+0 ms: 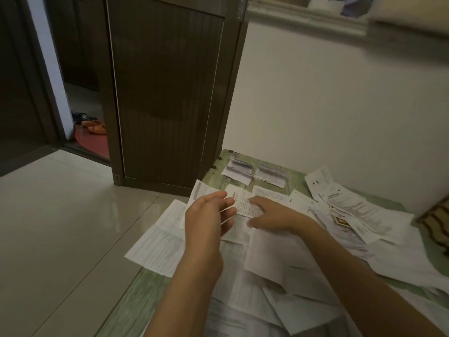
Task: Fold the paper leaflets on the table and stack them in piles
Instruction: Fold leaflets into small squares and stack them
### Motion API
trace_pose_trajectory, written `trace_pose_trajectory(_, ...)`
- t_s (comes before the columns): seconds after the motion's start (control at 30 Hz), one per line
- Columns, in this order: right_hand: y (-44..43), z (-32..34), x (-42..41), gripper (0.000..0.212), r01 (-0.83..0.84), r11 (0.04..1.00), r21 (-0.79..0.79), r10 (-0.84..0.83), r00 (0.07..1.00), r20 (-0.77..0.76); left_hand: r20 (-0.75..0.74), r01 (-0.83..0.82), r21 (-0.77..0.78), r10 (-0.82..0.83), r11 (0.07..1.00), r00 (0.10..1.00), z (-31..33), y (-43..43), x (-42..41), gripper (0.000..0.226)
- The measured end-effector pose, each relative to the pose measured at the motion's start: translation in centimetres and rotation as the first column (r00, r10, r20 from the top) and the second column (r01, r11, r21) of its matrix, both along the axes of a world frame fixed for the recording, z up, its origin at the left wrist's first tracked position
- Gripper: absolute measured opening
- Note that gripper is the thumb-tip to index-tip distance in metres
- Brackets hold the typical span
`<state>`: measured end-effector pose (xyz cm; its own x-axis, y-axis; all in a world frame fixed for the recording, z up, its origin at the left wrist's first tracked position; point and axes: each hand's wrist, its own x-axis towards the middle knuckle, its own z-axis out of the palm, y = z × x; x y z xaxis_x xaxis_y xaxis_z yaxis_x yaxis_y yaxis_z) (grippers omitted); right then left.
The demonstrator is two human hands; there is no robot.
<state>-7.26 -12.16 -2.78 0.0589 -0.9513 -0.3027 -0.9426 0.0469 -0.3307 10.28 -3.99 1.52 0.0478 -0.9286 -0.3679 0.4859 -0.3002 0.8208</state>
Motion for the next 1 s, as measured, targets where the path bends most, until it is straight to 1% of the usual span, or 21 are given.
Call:
trace_pose_trajectory(0.07,0.5,-0.7,0.1,0.056,0.015,0.989,-0.148,-0.018,1.000,-0.021,0.010,0.020,0.005,-0.020,1.000,1.000,-0.1,0.5,0.0,0.018)
trace_pose_trajectory(0.13,0.6,-1.0,0.1,0.036,-0.043,0.963,-0.266,0.009,0.992,-0.127,0.024,0.042,0.014,-0.042,0.999,0.999,-0.3,0.7,0.0,0.019)
trace_pose_trajectory(0.17,0.8,-1.0,0.0,0.032,-0.059,0.948,-0.311,0.012,0.989,-0.149,0.034,0.053,0.015,-0.054,0.998,0.998,-0.3,0.9,0.1,0.018)
trace_pose_trajectory(0.2,1.0,-0.7,0.0,0.031,-0.043,0.934,-0.356,-0.005,0.991,-0.132,0.044,0.060,0.016,-0.061,0.998,0.997,-0.4,0.9,0.2,0.017)
trace_pose_trajectory(0.27,2.1,1.0,0.4,0.029,0.046,0.880,-0.472,-0.041,0.999,0.021,0.049,0.067,-0.008,-0.067,0.998,0.997,-0.3,0.9,0.4,0.013)
trace_pose_trajectory(0.3,2.9,2.0,0.7,0.026,0.125,0.851,-0.511,-0.047,0.985,0.164,0.047,0.057,-0.031,-0.056,0.998,0.997,-0.4,0.8,0.5,0.010)
trace_pose_trajectory(0.33,3.8,3.2,1.1,0.023,0.232,0.825,-0.515,-0.041,0.934,0.355,0.057,0.046,-0.068,-0.042,0.997,0.998,-0.3,0.7,0.6,0.007)
trace_pose_trajectory(0.37,5.0,4.3,1.3,0.021,0.330,0.821,-0.465,-0.016,0.829,0.559,0.086,0.034,-0.111,-0.024,0.993,0.996,-0.2,0.7,0.7,0.010)
trace_pose_trajectory(0.4,6.0,5.0,1.6,0.018,0.398,0.850,-0.346,0.001,0.654,0.756,0.135,0.046,-0.152,-0.025,0.987,0.991,-0.2,0.5,0.8,0.019)
trace_pose_trajectory(0.43,7.2,5.4,1.7,0.018,0.404,0.891,-0.207,-0.014,0.481,0.877,0.179,0.058,-0.180,-0.025,0.982,0.984,-0.2,0.5,0.7,0.032)
trace_pose_trajectory(0.47,7.8,5.1,1.8,0.019,0.370,0.923,-0.107,-0.035,0.357,0.933,0.216,0.082,-0.188,-0.040,0.979,0.976,-0.2,0.5,0.8,0.045)
trace_pose_trajectory(0.5,8.2,4.4,1.8,0.020,0.342,0.938,-0.054,-0.059,0.313,0.948,0.241,0.122,-0.177,-0.077,0.977,0.968,-0.4,0.4,0.8,0.056)
trace_pose_trajectory(0.53,8.6,3.5,1.8,0.022,0.333,0.943,-0.022,-0.086,0.306,0.948,0.252,0.166,-0.161,-0.122,0.973,0.960,-0.5,0.6,0.8,0.061)
trace_pose_trajectory(0.57,9.0,2.6,1.8,0.025,0.343,0.939,0.002,-0.114,0.309,0.944,0.261,0.209,-0.150,-0.166,0.966,0.951,-0.5,0.8,0.9,0.058)
trace_pose_trajectory(0.63,9.8,0.8,2.2,0.035,0.344,0.938,0.048,-0.171,0.336,0.926,0.324,0.252,-0.150,-0.194,0.956,0.926,-1.1,1.3,0.8,0.032)
trace_pose_trajectory(0.7,10.6,-0.4,2.7,0.052,0.330,0.940,0.091,-0.229,0.407,0.884,0.516,0.240,-0.201,-0.105,0.950,0.850,-1.9,1.5,0.5,0.007)
trace_pose_trajectory(0.73,10.9,-0.8,2.7,0.053,0.317,0.942,0.113,-0.246,0.421,0.873,0.611,0.238,-0.237,-0.046,0.942,0.790,-2.2,1.6,0.5,0.009)
trace_pose_trajectory(0.77,10.9,-1.1,2.7,0.045,0.304,0.944,0.130,-0.256,0.423,0.869,0.678,0.238,-0.268,0.007,0.934,0.735,-2.5,1.6,0.4,0.017)
trace_pose_trajectory(0.83,10.7,-1.3,2.5,0.027,0.290,0.944,0.155,-0.264,0.388,0.883,0.729,0.254,-0.278,0.032,0.927,0.683,-2.7,1.4,0.6,0.027)
trace_pose_trajectory(0.9,10.7,-1.0,2.4,0.025,0.289,0.943,0.166,-0.262,0.334,0.905,0.725,0.282,-0.251,-0.013,0.926,0.689,-2.6,1.4,1.0,0.032)
trace_pose_trajectory(1.0,11.1,-0.8,2.2,0.027,0.313,0.942,0.121,-0.221,0.308,0.925,0.596,0.255,-0.197,-0.091,0.947,0.798,-1.9,1.7,0.9,0.042)
